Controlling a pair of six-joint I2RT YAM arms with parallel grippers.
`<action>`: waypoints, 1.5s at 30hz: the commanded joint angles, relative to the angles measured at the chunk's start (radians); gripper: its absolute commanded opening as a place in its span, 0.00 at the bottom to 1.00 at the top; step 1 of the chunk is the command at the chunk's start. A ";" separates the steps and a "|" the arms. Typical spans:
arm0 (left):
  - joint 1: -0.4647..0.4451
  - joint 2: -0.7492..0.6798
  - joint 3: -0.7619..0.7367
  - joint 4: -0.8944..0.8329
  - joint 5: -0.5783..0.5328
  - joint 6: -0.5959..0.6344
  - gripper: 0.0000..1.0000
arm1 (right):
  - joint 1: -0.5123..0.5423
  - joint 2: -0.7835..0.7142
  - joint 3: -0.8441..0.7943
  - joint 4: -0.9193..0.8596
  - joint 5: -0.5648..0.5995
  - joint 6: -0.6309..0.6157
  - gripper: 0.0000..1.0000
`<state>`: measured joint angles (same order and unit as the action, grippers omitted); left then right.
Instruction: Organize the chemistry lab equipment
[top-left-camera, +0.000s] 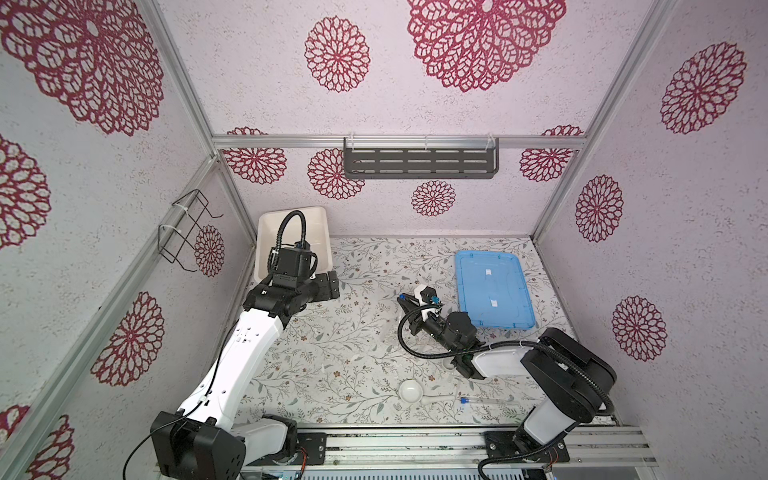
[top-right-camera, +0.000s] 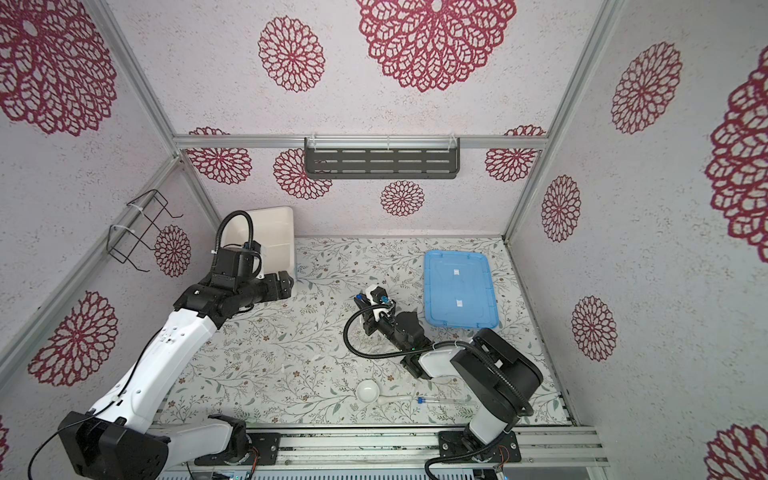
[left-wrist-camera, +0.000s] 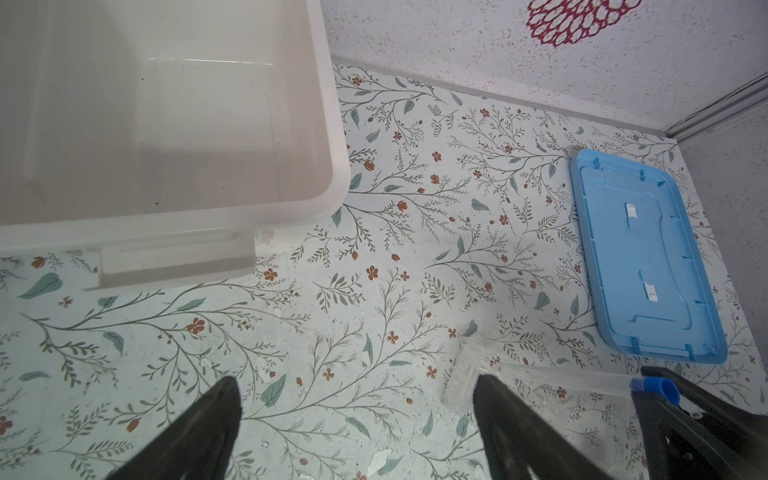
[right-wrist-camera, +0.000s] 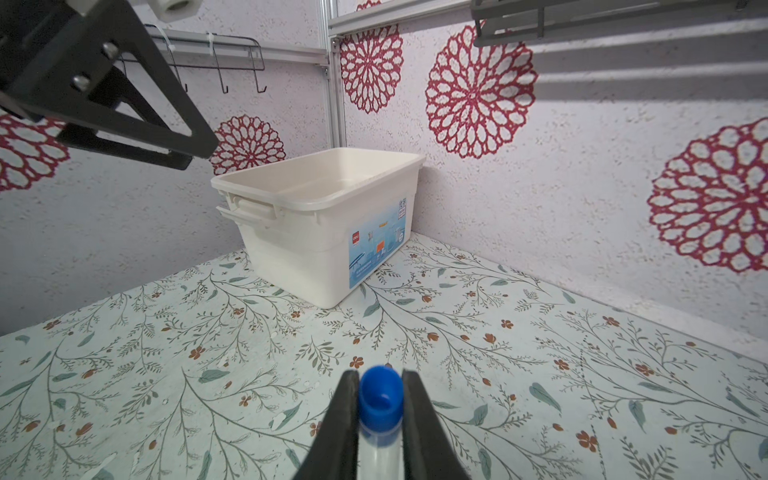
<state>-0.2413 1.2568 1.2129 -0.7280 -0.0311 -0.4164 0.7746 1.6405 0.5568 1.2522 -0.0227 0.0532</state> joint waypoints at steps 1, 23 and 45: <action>0.007 0.011 0.030 0.003 0.012 0.004 0.91 | -0.005 0.002 -0.001 0.085 -0.005 0.019 0.20; 0.010 0.000 0.022 0.024 0.041 0.009 0.91 | -0.005 0.081 0.008 0.139 -0.027 0.005 0.24; 0.013 -0.046 -0.013 0.048 0.072 0.000 0.91 | -0.010 -0.268 -0.021 -0.233 -0.102 -0.078 0.46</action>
<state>-0.2363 1.2442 1.2106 -0.7162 0.0212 -0.4160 0.7734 1.4616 0.5270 1.1316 -0.0784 0.0162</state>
